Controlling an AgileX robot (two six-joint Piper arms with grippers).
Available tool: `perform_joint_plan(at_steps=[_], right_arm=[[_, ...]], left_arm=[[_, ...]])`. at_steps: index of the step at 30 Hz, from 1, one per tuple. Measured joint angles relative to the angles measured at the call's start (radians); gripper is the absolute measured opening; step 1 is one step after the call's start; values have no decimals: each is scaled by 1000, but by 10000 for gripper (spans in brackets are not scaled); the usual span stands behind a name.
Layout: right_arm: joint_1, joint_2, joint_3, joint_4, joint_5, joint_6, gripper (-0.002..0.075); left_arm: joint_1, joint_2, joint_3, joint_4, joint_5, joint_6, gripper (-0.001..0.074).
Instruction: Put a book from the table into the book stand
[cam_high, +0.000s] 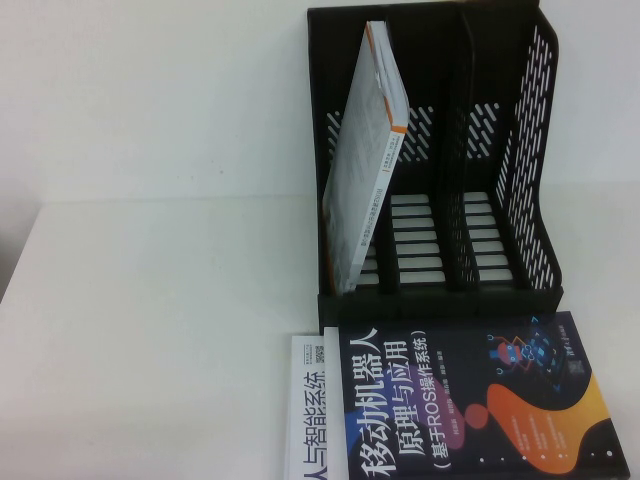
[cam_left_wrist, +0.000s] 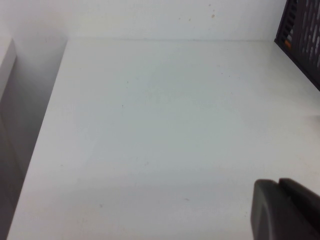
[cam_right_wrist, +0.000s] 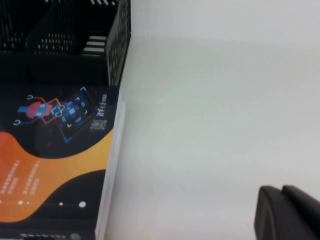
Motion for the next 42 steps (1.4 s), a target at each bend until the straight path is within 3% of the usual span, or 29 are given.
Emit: perform_joint_plan(at_steps=[34,38,42], right_arm=[[0,0,0,0,-2,-6,-3],[0,0,9,0,-83,-6,-3],[0,0,9,0,-283,-6,-3]], left_arm=[[0,0,0,5,-2,26,-4],[0,0,6,34,-79,58,-4],[0,0,6,41,-298,69,-4]])
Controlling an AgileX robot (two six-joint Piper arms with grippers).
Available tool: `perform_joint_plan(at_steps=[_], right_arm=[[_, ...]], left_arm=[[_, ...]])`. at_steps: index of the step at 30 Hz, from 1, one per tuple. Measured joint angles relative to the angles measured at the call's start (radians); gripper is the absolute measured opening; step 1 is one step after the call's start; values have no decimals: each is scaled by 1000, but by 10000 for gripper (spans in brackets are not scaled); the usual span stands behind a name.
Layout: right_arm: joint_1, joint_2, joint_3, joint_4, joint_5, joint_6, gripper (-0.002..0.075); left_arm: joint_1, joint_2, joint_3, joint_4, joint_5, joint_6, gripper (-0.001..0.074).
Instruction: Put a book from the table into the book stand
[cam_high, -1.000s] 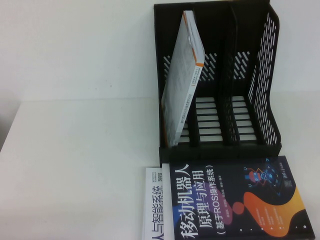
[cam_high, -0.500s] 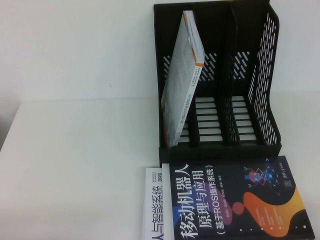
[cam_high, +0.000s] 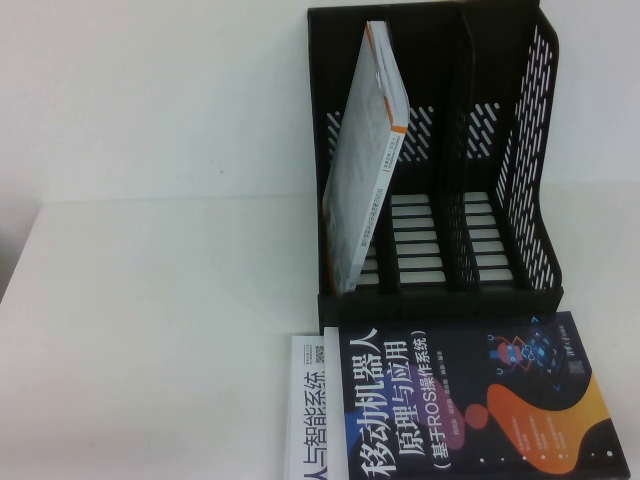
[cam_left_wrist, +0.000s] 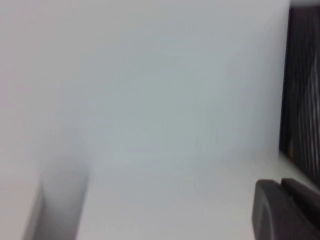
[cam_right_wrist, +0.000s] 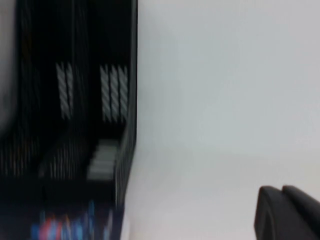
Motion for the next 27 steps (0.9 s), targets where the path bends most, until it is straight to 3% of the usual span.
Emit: perform_joint_plan(at_steps=[4,9,15,27], right_arm=[[0,0,0,0,-218,0,-3],[0,0,0,0,-395,57,-3],[0,0,0,7,-516,234,-3],[0,0,0,12,-632,320,-3]], left_arm=[[0,0,0,0,-244,0,-4],[0,0,0,2,-415,0,-4],[0,0,0,2,-491,-37,-4],[0,0,0,-7,-589,-153,-4]])
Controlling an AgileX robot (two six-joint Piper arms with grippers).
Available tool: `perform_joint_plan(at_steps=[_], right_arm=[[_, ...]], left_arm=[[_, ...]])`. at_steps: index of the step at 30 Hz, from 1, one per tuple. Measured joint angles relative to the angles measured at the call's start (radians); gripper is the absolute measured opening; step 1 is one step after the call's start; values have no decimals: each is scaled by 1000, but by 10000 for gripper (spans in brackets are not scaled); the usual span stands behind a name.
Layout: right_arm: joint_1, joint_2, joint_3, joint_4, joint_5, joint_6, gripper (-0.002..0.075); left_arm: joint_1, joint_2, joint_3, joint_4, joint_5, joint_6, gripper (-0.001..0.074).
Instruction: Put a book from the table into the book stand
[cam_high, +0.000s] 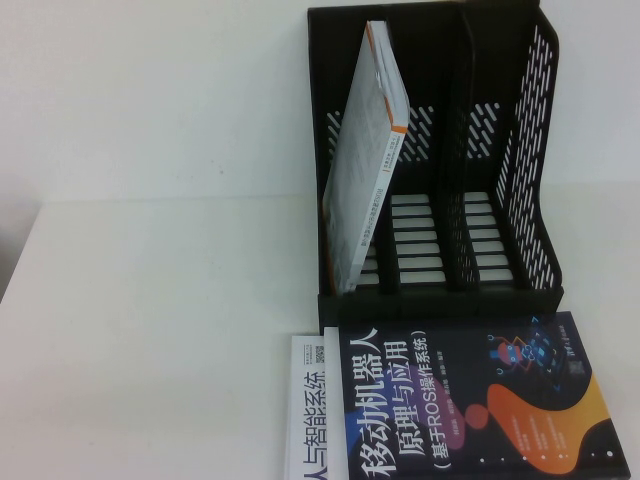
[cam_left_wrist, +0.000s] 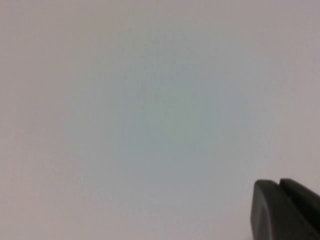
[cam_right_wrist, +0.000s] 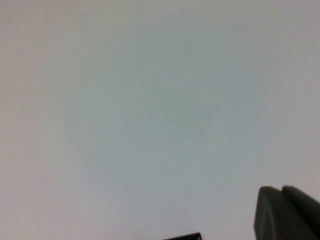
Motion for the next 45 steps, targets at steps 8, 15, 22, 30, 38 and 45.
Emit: perform_joint_plan(at_steps=[8,15,22,30,38,45], right_arm=[[0,0,-57,-61,156,-5,-2],[0,35,-343,-136,740,-5,-1],[0,253,-512,-156,1007,-5,-1],[0,494,-528,-57,1058,-48,-1],[0,795,-528,294,1097,-369,-1],[0,1128,-571,498,1082,-564,-1]], left_arm=[[0,0,-105,-17,321,-2,-4],[0,75,-372,-48,766,-18,-4],[0,297,-476,-48,895,-24,-4],[0,519,-451,-179,931,-37,-4],[0,836,-451,-574,1097,272,-4],[0,1110,-451,-1093,1133,720,-4]])
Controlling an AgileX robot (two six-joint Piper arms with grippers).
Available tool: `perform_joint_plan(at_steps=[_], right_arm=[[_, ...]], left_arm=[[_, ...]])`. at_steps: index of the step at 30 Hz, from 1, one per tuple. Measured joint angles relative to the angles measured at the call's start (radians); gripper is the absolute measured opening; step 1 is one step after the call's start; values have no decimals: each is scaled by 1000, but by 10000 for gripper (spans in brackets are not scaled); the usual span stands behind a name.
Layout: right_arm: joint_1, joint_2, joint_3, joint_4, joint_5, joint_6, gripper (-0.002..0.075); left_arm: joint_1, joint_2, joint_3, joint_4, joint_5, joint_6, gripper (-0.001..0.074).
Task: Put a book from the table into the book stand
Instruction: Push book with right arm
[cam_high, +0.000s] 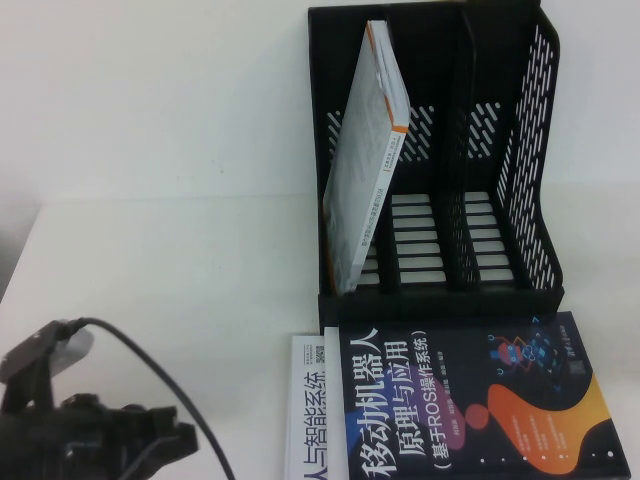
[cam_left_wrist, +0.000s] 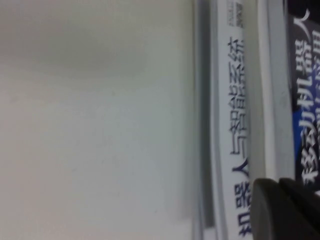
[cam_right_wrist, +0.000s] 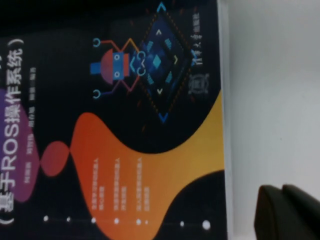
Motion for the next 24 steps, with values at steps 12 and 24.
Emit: perform_joint_plan(at_steps=[12,24], right_arm=[[0,296,-83,19,-33,-43,-1],[121,366,-96,39,-97,-80,-1]], left_arm=[[0,195,0,-332,88,328,-4],[0,195,0,-400,103,391,-4]])
